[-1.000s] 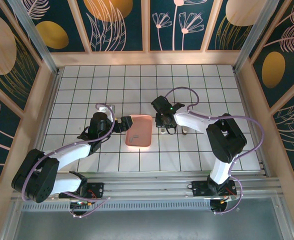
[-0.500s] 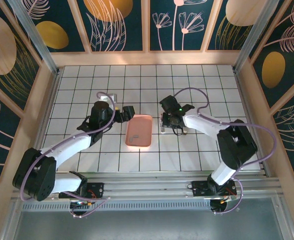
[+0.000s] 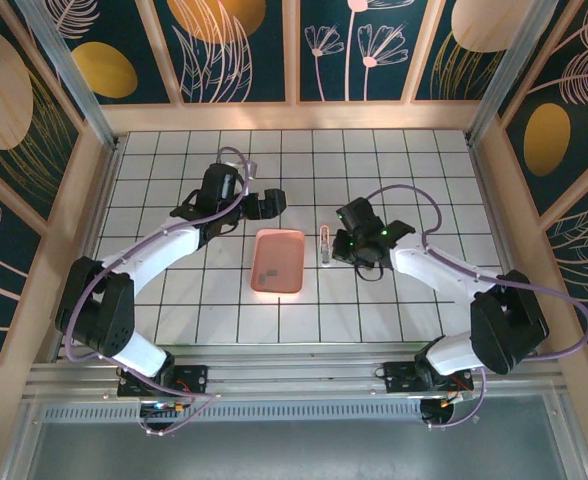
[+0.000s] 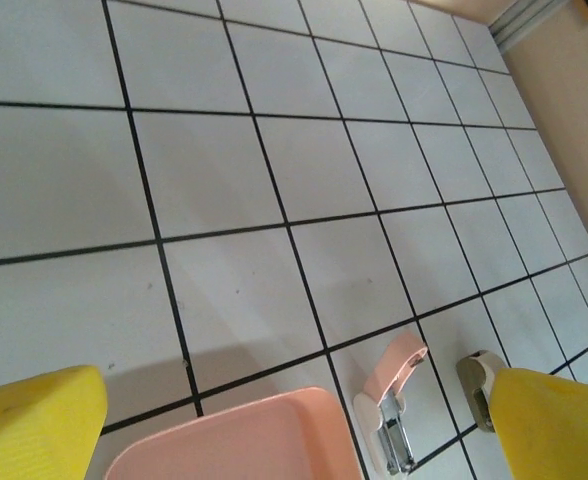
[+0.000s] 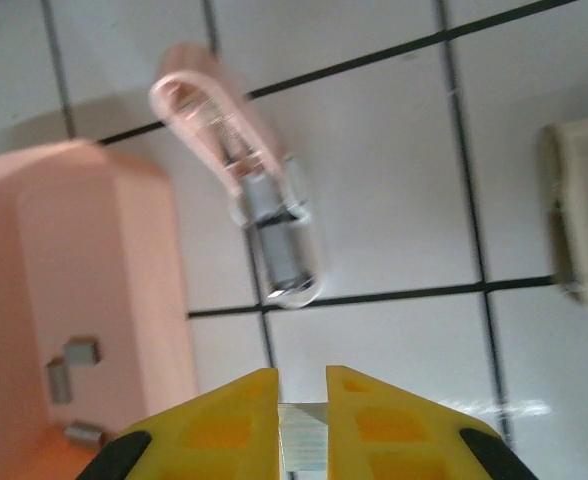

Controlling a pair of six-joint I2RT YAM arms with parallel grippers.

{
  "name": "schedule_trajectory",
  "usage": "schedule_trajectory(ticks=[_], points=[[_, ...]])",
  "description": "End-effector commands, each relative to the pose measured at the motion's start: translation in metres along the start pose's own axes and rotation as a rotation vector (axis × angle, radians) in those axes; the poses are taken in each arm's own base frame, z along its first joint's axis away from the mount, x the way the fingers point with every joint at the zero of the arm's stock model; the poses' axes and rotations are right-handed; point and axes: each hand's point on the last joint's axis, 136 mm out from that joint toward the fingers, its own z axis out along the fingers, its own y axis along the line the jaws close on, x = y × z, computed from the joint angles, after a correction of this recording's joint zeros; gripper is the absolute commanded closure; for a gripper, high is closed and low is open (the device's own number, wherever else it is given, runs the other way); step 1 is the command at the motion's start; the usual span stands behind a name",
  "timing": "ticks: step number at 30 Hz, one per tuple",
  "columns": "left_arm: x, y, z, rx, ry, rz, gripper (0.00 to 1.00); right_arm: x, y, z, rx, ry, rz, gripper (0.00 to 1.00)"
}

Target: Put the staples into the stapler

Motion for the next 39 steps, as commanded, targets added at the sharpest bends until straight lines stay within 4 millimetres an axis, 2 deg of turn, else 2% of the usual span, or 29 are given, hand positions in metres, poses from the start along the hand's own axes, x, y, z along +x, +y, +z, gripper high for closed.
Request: schedule_trajectory(ticks=[1,5,10,14,19,27,30,34,37,39], points=[[-0.003,0.022,-0.005,-0.027,0.031,-0.133,0.03,-0.002,0.043,-0.008,-0.130,-0.015,-0.026,0.85],[-0.014,0.058,-0.021,-0.065,-0.024,-0.289,0.03,0.002,0.077,0.009,-0.171,0.047,-0.083,0.85],[-0.029,0.078,-0.040,-0.142,-0.078,-0.343,0.03,0.001,0.094,0.045,-0.091,0.164,-0.207,0.85],[-0.035,0.084,-0.044,-0.169,-0.108,-0.380,0.03,0.007,0.103,0.076,-0.055,0.258,-0.275,0.85],[-0.044,0.082,-0.042,-0.171,-0.105,-0.376,0.03,0.020,0.107,0.103,-0.016,0.349,-0.319,0.85],[-0.056,0.076,-0.033,-0.159,-0.055,-0.310,0.04,0.037,0.114,0.128,-0.009,0.414,-0.342,0.81],[-0.061,0.073,-0.032,-0.150,-0.054,-0.296,0.06,0.026,0.120,0.123,-0.012,0.383,-0.347,0.69],[-0.068,0.061,-0.027,-0.128,-0.047,-0.251,0.08,-0.006,0.128,0.096,-0.036,0.293,-0.312,0.61],[-0.068,0.038,-0.013,-0.105,-0.005,-0.164,0.09,-0.032,0.125,0.062,-0.053,0.203,-0.258,0.61],[-0.064,0.018,-0.002,-0.074,0.032,-0.104,0.09,-0.039,0.114,0.044,-0.072,0.180,-0.190,0.61]])
